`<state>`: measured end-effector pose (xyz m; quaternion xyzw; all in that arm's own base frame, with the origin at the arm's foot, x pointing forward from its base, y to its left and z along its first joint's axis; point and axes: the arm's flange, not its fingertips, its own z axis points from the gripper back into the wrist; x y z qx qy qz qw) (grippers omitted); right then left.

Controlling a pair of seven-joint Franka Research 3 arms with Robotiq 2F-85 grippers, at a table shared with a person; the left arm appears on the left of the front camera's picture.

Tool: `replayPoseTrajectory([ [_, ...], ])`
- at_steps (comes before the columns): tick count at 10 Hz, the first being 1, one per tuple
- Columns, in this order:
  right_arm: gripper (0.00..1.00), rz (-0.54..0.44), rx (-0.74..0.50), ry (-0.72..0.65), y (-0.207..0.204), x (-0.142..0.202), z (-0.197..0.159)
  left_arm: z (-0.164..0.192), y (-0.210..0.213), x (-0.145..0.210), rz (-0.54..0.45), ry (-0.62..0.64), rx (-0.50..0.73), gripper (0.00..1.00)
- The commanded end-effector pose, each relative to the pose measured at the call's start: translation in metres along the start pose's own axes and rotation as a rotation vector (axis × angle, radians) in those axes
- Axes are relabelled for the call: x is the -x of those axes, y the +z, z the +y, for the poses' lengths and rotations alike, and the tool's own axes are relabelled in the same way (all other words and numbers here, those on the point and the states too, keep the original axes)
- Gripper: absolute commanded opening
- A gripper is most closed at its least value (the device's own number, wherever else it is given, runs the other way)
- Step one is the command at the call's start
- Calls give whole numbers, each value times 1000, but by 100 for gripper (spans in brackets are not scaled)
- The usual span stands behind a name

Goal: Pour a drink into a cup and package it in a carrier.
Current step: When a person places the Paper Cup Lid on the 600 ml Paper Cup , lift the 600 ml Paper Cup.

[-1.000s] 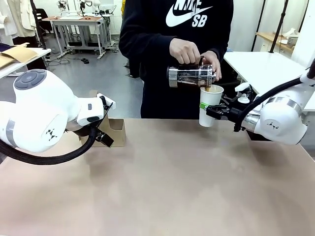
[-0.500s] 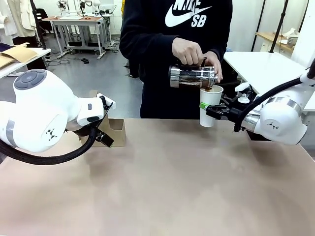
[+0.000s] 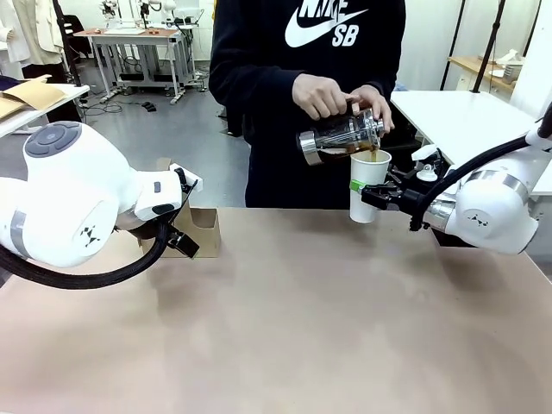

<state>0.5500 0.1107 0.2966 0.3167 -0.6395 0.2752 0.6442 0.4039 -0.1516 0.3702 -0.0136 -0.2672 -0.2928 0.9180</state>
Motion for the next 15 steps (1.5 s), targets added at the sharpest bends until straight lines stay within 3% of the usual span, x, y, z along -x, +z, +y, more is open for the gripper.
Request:
replayPoseTrajectory([
  [1,86,-10,8,0,-1,-4,2,0,0,0,-1,0,1,100],
  [15,86,-10,8,0,-1,-4,2,0,0,0,-1,0,1,100],
])
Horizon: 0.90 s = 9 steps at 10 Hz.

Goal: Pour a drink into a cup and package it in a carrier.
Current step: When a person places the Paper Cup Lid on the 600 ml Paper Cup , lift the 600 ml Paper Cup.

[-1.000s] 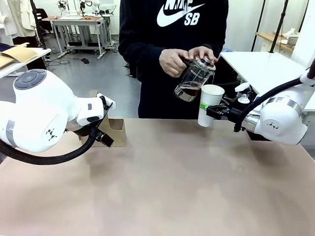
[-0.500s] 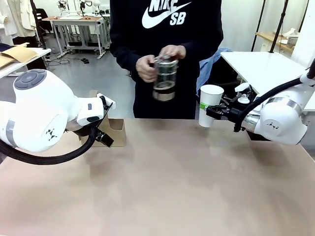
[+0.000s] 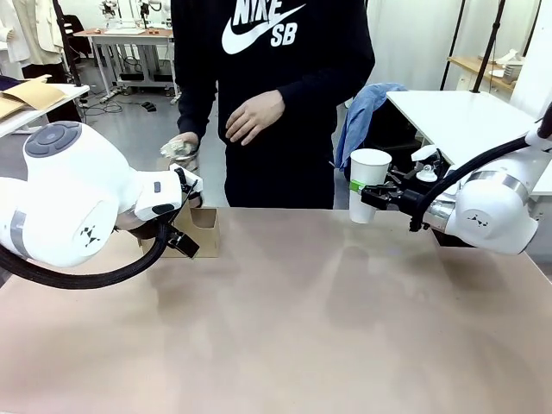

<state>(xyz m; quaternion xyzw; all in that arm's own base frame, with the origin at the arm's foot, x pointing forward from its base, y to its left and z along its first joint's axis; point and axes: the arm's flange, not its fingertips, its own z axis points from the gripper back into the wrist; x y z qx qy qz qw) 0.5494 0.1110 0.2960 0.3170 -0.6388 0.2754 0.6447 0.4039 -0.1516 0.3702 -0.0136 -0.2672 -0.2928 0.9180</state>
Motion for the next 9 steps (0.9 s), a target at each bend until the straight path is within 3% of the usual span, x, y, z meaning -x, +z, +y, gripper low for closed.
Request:
replayPoseTrajectory([
  [1,86,-11,8,1,-1,-4,1,0,0,0,-1,0,1,100],
  [9,86,-11,8,1,-1,-4,1,0,0,0,-1,0,1,100],
])
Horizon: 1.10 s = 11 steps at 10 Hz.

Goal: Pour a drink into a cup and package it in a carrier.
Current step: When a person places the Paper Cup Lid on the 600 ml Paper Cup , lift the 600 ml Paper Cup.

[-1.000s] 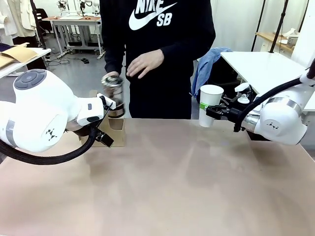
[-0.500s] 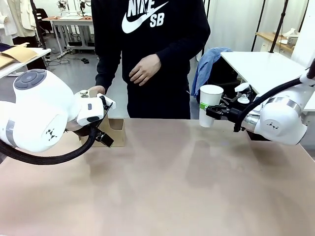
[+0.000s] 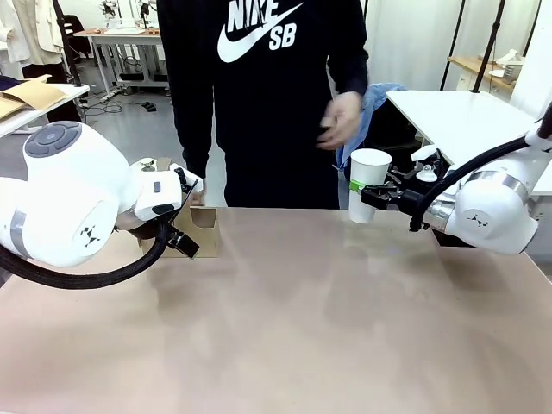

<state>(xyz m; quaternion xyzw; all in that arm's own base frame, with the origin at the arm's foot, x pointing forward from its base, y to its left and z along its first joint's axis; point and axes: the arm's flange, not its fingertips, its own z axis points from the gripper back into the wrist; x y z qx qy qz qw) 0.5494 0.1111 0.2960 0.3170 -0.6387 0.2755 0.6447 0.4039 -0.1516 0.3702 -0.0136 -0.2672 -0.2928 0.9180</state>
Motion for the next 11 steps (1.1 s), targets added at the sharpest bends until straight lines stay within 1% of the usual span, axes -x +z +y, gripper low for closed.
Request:
replayPoseTrajectory([
  [1,86,-11,8,1,-1,-4,1,0,0,0,-1,0,1,100],
  [11,86,-11,8,1,-1,-4,1,0,0,0,-1,0,1,100],
])
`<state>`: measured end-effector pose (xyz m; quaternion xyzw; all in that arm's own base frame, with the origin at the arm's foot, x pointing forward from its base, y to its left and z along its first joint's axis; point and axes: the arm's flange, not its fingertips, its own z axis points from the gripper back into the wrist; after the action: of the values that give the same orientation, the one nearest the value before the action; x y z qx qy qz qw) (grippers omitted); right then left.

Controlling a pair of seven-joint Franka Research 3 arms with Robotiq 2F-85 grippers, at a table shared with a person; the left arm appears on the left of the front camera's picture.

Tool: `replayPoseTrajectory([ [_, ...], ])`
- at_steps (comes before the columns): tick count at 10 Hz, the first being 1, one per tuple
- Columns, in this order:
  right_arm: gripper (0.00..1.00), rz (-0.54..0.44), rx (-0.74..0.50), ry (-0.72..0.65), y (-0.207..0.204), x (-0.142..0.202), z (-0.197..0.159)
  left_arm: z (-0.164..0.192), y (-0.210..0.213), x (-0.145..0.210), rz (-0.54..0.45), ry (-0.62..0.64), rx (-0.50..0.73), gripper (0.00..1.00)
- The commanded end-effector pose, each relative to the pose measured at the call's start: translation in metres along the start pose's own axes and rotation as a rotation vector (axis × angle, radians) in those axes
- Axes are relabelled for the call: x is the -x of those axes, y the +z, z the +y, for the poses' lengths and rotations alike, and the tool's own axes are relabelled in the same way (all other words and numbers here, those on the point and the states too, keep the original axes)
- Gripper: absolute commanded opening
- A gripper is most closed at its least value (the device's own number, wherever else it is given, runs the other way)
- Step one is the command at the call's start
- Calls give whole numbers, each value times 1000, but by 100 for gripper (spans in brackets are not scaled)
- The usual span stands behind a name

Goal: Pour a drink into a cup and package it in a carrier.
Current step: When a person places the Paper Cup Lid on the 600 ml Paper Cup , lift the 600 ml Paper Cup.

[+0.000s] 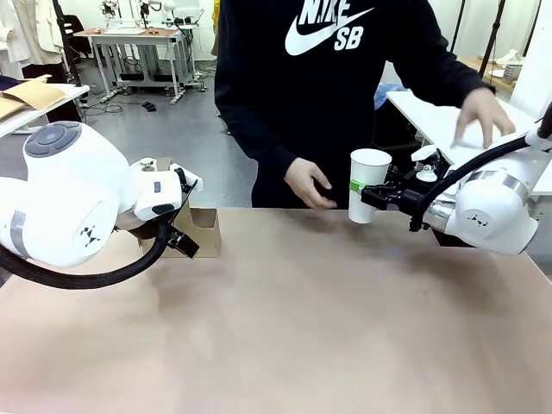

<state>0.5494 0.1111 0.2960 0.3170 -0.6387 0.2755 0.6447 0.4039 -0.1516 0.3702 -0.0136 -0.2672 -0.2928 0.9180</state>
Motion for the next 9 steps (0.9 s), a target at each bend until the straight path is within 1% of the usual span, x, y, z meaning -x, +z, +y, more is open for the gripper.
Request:
replayPoseTrajectory([
  [1,86,-11,8,1,-1,-4,1,0,0,0,-1,0,1,100],
  [9,86,-11,8,1,-1,-4,1,0,0,0,-1,0,1,100],
])
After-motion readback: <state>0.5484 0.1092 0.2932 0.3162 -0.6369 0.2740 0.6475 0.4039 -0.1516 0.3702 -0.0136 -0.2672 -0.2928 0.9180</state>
